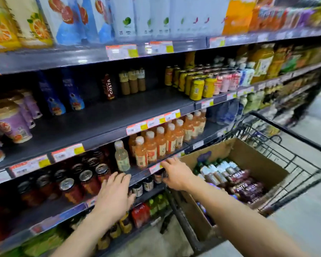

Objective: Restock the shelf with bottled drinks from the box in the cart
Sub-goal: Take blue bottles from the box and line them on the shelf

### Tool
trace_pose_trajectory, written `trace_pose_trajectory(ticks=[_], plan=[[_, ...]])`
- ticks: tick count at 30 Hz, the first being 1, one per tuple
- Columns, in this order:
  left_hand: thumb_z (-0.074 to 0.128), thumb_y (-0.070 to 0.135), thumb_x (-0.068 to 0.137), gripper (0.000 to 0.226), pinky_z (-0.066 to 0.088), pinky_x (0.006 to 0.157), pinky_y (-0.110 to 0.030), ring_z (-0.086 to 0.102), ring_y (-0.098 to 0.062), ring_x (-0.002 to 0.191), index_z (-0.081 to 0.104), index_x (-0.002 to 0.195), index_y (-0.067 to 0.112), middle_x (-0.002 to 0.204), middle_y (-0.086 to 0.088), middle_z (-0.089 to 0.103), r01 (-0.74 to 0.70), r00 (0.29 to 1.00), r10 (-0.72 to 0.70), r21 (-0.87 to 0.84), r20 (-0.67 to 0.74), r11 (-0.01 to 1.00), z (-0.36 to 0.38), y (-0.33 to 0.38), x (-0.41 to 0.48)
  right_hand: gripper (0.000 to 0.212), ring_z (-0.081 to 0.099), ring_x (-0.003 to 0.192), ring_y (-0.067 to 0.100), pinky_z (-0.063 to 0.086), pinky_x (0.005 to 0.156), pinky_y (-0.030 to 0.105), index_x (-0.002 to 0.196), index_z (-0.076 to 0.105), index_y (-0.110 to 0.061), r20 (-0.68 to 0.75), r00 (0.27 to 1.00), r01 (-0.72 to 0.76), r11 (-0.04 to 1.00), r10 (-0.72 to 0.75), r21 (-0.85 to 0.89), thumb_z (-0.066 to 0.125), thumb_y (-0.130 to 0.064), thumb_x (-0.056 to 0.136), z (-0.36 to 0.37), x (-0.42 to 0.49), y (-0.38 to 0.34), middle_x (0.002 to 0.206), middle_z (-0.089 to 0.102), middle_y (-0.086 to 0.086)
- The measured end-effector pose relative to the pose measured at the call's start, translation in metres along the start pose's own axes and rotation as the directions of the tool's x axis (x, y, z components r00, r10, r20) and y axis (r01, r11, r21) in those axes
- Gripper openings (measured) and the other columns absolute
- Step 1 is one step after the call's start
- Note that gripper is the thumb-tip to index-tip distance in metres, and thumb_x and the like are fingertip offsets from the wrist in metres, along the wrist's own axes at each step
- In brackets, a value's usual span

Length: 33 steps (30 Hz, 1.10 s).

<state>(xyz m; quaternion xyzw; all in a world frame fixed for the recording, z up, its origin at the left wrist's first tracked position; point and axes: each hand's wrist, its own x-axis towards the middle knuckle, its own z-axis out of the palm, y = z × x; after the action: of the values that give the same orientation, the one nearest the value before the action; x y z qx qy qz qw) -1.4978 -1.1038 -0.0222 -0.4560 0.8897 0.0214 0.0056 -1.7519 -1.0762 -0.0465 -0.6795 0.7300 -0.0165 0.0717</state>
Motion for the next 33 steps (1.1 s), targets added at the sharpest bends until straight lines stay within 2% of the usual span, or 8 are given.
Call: trace_pose_trajectory(ticks=[8, 14, 17, 19, 23, 25, 29, 33], plan=[[0.05, 0.051, 0.093, 0.067, 0.021, 0.12, -0.043, 0.018, -0.022, 0.147, 0.031, 0.152, 0.024, 0.156, 0.003, 0.033, -0.087, 0.987, 0.096, -0.077, 0.132, 0.993, 0.075, 0.152, 0.045, 0.056, 0.044, 0.129, 0.033, 0.041, 0.104, 0.041, 0.139, 0.046, -0.017, 0.14, 0.984, -0.125, 0.989, 0.114, 0.073, 0.059, -0.038, 0.09, 0.066, -0.057, 0.155, 0.132, 0.05, 0.011], [0.05, 0.049, 0.092, 0.06, 0.025, 0.117, -0.037, 0.027, -0.022, 0.143, 0.04, 0.144, 0.022, 0.147, 0.002, 0.043, -0.071, 0.973, 0.092, -0.104, 0.212, 0.992, 0.132, 0.257, 0.095, 0.06, 0.05, 0.128, 0.033, 0.046, 0.103, 0.041, 0.142, 0.046, -0.019, 0.303, 0.944, -0.154, 0.986, 0.129, 0.06, 0.063, -0.042, 0.089, 0.109, -0.08, 0.282, 0.136, 0.054, 0.011], [0.051, 0.047, 0.092, 0.054, 0.026, 0.115, -0.035, 0.033, -0.023, 0.139, 0.046, 0.139, 0.021, 0.14, 0.001, 0.049, -0.042, 0.968, 0.065, -0.099, 0.24, 0.994, 0.148, 0.292, 0.114, 0.054, 0.048, 0.129, 0.031, 0.043, 0.106, 0.036, 0.137, 0.049, -0.02, 0.403, 0.903, -0.193, 0.979, 0.152, 0.063, 0.062, -0.04, 0.089, 0.123, -0.088, 0.334, 0.136, 0.054, 0.011], [0.051, 0.045, 0.091, 0.052, 0.027, 0.115, -0.037, 0.035, -0.024, 0.138, 0.048, 0.138, 0.022, 0.138, 0.0, 0.052, -0.032, 0.96, 0.054, -0.085, 0.275, 0.996, 0.156, 0.303, 0.122, 0.049, 0.048, 0.13, 0.031, 0.043, 0.106, 0.036, 0.134, 0.05, -0.017, 0.464, 0.87, -0.224, 0.972, 0.167, 0.07, 0.062, -0.038, 0.091, 0.131, -0.09, 0.356, 0.137, 0.053, 0.012], [0.052, 0.047, 0.091, 0.05, 0.029, 0.114, -0.041, 0.034, -0.023, 0.136, 0.046, 0.135, 0.023, 0.138, 0.001, 0.05, -0.003, 0.935, 0.013, -0.029, 0.355, 1.0, 0.174, 0.308, 0.148, 0.055, 0.055, 0.125, 0.032, 0.047, 0.102, 0.038, 0.144, 0.042, -0.019, 0.54, 0.823, -0.262, 0.961, 0.178, 0.082, 0.057, -0.038, 0.094, 0.146, -0.086, 0.38, 0.138, 0.056, 0.011], [0.055, 0.046, 0.09, 0.051, 0.032, 0.112, -0.043, 0.036, -0.025, 0.134, 0.046, 0.134, 0.022, 0.138, -0.001, 0.05, 0.012, 0.918, -0.014, 0.008, 0.396, 1.0, 0.182, 0.305, 0.164, 0.054, 0.058, 0.121, 0.032, 0.049, 0.1, 0.038, 0.143, 0.043, -0.02, 0.569, 0.803, -0.269, 0.959, 0.175, 0.084, 0.058, -0.033, 0.093, 0.155, -0.079, 0.385, 0.135, 0.059, 0.01], [0.055, 0.028, 0.092, 0.051, 0.036, 0.108, -0.046, 0.035, -0.029, 0.137, 0.042, 0.14, 0.018, 0.148, -0.008, 0.04, 0.017, 0.911, -0.055, 0.095, 0.409, 0.995, 0.195, 0.299, 0.2, 0.054, 0.061, 0.117, 0.031, 0.05, 0.1, 0.039, 0.133, 0.049, -0.02, 0.637, 0.75, -0.34, 0.931, 0.181, 0.136, 0.069, -0.027, 0.083, 0.17, -0.067, 0.386, 0.128, 0.063, 0.013], [0.047, 0.013, 0.094, 0.055, 0.035, 0.109, -0.046, 0.027, -0.029, 0.142, 0.034, 0.147, 0.017, 0.156, -0.006, 0.031, 0.018, 0.922, -0.061, 0.116, 0.383, 0.993, 0.213, 0.297, 0.228, 0.071, 0.055, 0.127, 0.029, 0.044, 0.108, 0.035, 0.146, 0.042, -0.019, 0.689, 0.699, -0.401, 0.903, 0.192, 0.155, 0.073, -0.018, 0.082, 0.188, -0.056, 0.392, 0.139, 0.057, 0.011]])
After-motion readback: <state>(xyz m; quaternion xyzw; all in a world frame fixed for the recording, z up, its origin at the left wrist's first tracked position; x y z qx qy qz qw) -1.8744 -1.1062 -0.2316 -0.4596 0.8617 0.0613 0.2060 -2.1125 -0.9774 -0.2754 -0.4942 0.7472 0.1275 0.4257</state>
